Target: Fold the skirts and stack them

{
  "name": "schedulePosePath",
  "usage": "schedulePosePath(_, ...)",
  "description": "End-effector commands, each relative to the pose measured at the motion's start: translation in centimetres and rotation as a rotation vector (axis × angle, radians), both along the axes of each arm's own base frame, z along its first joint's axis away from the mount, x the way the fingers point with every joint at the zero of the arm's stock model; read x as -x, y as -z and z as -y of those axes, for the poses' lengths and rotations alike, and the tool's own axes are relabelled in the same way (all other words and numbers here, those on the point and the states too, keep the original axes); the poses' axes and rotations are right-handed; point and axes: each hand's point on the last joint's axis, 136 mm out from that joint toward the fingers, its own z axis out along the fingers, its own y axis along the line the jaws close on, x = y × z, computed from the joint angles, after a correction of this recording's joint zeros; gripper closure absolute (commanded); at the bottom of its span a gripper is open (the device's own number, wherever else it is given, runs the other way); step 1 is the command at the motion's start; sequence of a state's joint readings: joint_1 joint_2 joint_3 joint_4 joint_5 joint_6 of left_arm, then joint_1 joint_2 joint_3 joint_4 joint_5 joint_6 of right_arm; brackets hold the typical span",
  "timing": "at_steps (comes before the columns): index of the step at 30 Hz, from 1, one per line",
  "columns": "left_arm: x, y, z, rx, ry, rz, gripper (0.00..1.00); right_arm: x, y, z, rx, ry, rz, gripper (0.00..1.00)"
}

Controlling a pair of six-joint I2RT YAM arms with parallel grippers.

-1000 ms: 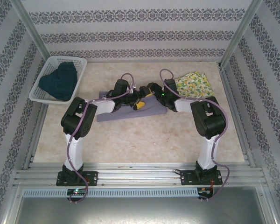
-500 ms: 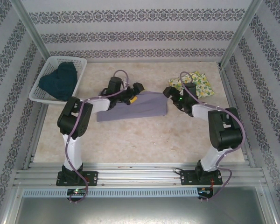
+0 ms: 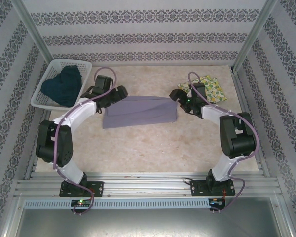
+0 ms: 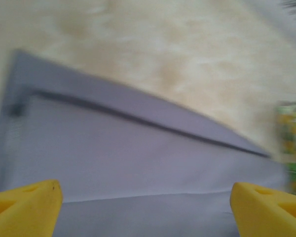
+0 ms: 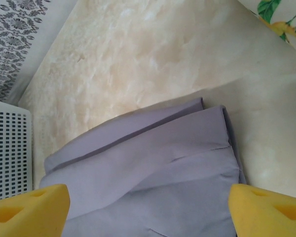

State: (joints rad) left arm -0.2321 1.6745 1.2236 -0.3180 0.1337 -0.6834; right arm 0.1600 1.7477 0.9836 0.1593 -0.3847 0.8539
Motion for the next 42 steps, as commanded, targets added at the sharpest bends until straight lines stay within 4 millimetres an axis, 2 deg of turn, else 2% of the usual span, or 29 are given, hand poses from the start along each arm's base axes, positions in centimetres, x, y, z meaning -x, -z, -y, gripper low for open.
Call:
schedulePosePath(1, 4.2, 5.9, -4.7, -0.141, 0.009, -0.293, 0.36, -0.4, 0.3, -1.2, -0.01, -0.028, -0.05, 0.16)
schedulePosePath(3, 3.6, 6.3, -4.5, -0.125, 0.018, -0.296, 0.48, -0.4, 0.2, -1.9, -0.008, -0.054, -0.052, 0.16)
schedulePosePath(6, 3.0, 7.4, -4.7, -0.108, 0.009, -0.317, 0.49, -0.1, -0.3, -3.4, -0.018, -0.107, -0.04, 0.16)
schedulePosePath(10, 2.4, 9.5, -4.2, 0.006, 0.007, -0.351, 0.51, 0.7, -1.4, -6.1, -0.037, -0.198, 0.001, 0.13)
schedulePosePath(13, 1.3, 9.7, -3.2, 0.103, 0.014, -0.317, 0.54, 1.5, -1.4, -7.9, -0.035, -0.253, 0.013, 0.12)
schedulePosePath(18, 0.4, 8.8, -3.2, 0.092, 0.027, -0.297, 0.6, 2.5, 0.6, -9.7, -0.034, -0.269, -0.023, 0.11)
schedulePosePath(23, 0.8, 8.4, -3.4, 0.072, 0.036, -0.301, 0.82, 3.2, 3.2, -10.2, -0.038, -0.256, -0.09, 0.11)
schedulePosePath(25, 0.6, 7.7, -3.1, 0.088, 0.046, -0.289, 0.84, 3.6, 4.0, -10.4, -0.026, -0.265, -0.113, 0.11)
schedulePosePath(29, -0.4, 5.4, -3.1, 0.087, 0.051, -0.235, 0.92, 4.1, 5.1, -9.8, 0.036, -0.261, -0.148, 0.11)
schedulePosePath(34, -1.5, 4.1, -3.0, 0.108, 0.059, -0.203, 1.0, 2.3, 3.8, -7.2, 0.055, -0.148, -0.118, 0.14)
schedulePosePath(38, -1.6, 3.9, -2.8, 0.125, 0.06, -0.2, 1.0, 0.3, 3.5, -4.2, 0.036, -0.057, -0.129, 0.27)
schedulePosePath(42, -1.4, 3.9, -2.8, 0.131, 0.055, -0.193, 1.0, -1.6, 3.4, -3.0, 0.016, -0.021, -0.156, 0.44)
